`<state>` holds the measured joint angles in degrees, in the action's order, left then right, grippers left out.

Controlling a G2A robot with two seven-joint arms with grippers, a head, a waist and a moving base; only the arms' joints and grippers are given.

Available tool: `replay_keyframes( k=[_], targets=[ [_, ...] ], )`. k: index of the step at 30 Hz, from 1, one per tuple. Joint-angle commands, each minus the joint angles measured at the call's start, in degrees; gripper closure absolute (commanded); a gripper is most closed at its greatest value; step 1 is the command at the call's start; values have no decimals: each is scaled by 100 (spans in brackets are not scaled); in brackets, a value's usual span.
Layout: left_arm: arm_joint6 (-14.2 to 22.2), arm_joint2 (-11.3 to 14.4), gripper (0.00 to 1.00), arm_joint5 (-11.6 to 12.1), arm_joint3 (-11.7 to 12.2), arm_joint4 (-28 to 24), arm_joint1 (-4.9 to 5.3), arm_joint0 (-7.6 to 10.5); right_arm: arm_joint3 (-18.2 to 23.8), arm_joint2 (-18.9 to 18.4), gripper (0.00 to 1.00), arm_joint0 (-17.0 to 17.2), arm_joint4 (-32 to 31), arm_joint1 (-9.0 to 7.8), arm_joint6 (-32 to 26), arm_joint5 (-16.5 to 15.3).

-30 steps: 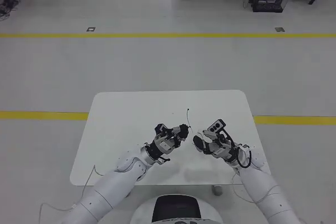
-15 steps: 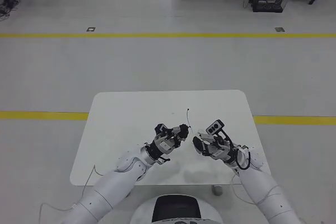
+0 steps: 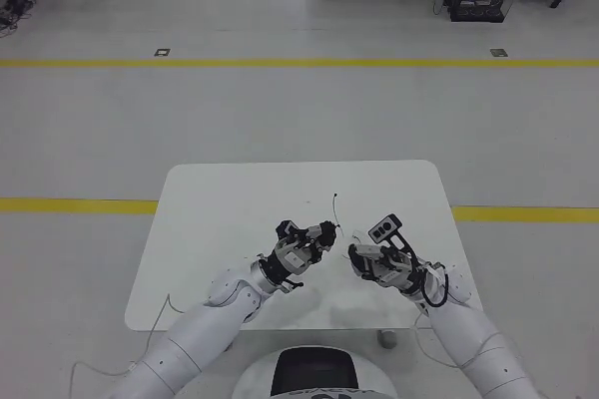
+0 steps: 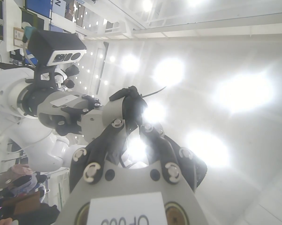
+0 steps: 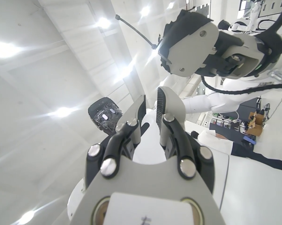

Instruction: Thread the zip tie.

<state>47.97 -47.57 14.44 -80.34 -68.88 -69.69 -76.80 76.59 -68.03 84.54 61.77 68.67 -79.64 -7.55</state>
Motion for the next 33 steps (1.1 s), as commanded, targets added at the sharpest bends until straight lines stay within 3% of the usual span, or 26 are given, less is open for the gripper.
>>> replay_keyframes(
  k=[1,6,13,33],
  targets=[
    [0,0,100,0,0,0,0,0,1,14,91,-4,10,-15,0,-17],
    [0,0,100,0,0,0,0,0,-25,57,91,-21,53,-53,0,-40],
    [0,0,100,0,0,0,0,0,-210,149,73,-123,147,-65,0,22],
    [0,0,100,0,0,0,0,0,-511,357,84,-363,334,-25,0,-72]
  ],
)
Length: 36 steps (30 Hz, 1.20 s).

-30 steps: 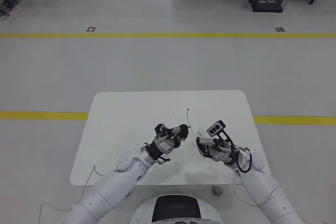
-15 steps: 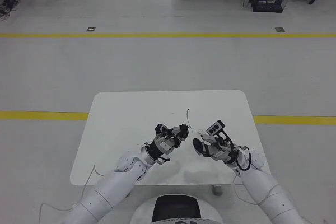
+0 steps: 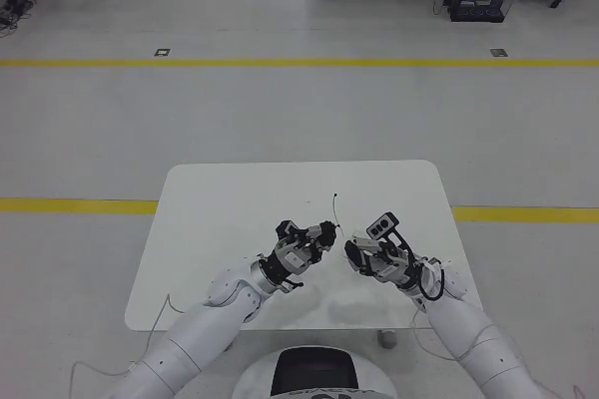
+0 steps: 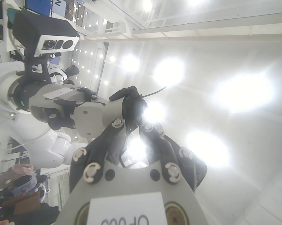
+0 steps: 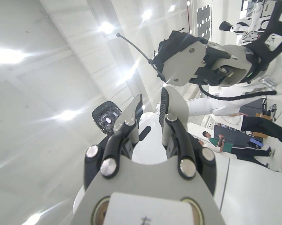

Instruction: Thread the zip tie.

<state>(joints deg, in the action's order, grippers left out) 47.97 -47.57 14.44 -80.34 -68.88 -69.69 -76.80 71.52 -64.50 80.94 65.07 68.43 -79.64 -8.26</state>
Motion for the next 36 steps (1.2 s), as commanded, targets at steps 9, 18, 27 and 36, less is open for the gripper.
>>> replay_keyframes(
  k=[9,18,27,36],
  targets=[
    [0,0,100,0,0,0,0,0,41,38,86,-9,-3,-13,0,-42],
    [0,0,100,0,0,0,0,0,-54,80,84,-49,20,-18,0,8],
    [0,0,100,0,0,0,0,0,-235,177,83,-182,46,23,0,47],
    [0,0,100,0,0,0,0,0,-272,208,88,-226,129,47,0,-54]
  ],
)
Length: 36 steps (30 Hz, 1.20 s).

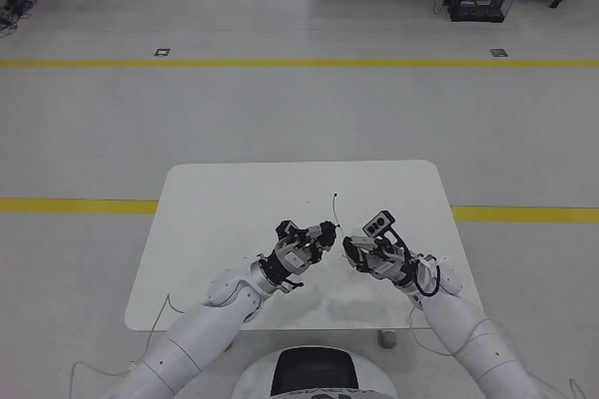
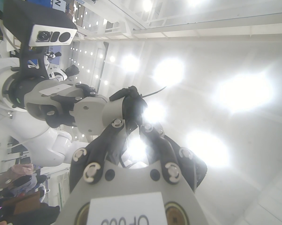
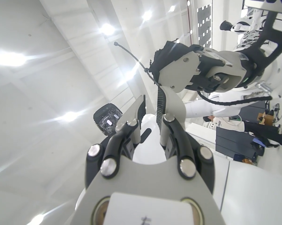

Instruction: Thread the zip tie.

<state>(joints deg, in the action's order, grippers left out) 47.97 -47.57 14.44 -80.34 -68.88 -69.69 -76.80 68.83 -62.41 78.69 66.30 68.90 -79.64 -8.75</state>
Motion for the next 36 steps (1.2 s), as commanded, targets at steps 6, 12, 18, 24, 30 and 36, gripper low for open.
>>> replay_keyframes(
  k=[6,12,18,24,30,36],
  targets=[
    [0,0,100,0,0,0,0,0,-9,9,90,-11,12,-1,0,-20],
    [0,0,100,0,0,0,0,0,-16,14,95,-17,19,-3,0,-41],
    [0,0,100,0,0,0,0,0,-53,24,98,-27,21,-7,0,-24],
    [0,0,100,0,0,0,0,0,-141,59,65,-59,60,7,0,7],
    [0,0,100,0,0,0,0,0,-226,100,64,-110,86,30,0,-20],
    [0,0,100,0,0,0,0,0,-272,133,66,-152,146,54,0,-60]
  ],
)
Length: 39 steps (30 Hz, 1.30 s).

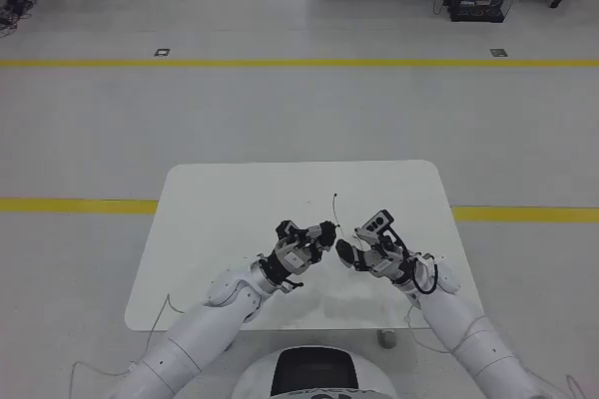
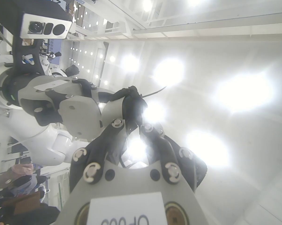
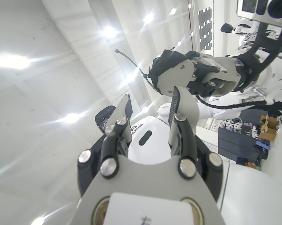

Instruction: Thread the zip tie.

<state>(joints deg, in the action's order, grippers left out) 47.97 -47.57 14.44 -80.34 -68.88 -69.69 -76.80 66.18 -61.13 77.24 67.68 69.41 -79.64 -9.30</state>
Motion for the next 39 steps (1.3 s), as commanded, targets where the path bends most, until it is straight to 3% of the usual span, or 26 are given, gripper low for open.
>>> replay_keyframes(
  k=[1,31,39],
  targets=[
    [0,0,100,0,0,0,0,0,-16,10,66,-15,14,6,0,-9],
    [0,0,100,0,0,0,0,0,-266,106,87,-203,35,112,0,-166],
    [0,0,100,0,0,0,0,0,-272,93,100,-197,-2,132,0,-150]
  ],
)
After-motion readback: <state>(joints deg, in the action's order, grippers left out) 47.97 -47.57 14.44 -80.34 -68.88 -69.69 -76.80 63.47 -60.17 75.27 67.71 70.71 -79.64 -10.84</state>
